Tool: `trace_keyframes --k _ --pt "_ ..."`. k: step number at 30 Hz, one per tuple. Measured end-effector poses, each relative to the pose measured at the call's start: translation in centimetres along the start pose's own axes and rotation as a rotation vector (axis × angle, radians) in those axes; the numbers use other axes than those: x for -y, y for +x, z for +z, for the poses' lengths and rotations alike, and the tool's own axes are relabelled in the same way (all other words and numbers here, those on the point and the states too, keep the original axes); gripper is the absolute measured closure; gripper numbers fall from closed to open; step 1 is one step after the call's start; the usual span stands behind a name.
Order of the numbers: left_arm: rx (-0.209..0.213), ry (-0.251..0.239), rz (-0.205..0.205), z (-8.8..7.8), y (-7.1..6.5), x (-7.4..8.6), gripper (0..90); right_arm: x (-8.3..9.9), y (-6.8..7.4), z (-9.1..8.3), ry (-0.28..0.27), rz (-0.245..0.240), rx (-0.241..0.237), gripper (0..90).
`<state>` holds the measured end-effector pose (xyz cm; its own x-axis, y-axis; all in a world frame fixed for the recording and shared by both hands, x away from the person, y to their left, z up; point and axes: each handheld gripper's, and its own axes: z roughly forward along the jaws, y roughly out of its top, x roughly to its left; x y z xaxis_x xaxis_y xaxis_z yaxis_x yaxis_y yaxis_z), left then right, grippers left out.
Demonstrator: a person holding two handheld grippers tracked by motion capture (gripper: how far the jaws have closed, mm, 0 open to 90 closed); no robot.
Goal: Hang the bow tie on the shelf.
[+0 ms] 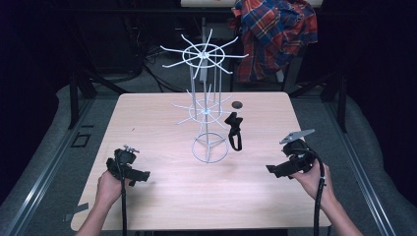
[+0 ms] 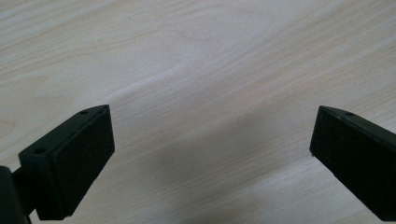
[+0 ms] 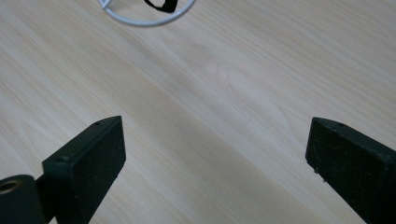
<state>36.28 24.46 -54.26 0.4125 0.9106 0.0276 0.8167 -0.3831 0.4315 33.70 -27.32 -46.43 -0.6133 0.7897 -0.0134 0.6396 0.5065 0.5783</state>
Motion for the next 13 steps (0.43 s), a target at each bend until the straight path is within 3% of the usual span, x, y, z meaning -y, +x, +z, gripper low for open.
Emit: trace_keyframes --k 13 --pt "-0.001 -0.004 0.005 -0.1 0.0 0.0 0.0 1.8 -0.4 2.1 0.098 0.008 -0.020 4.5"
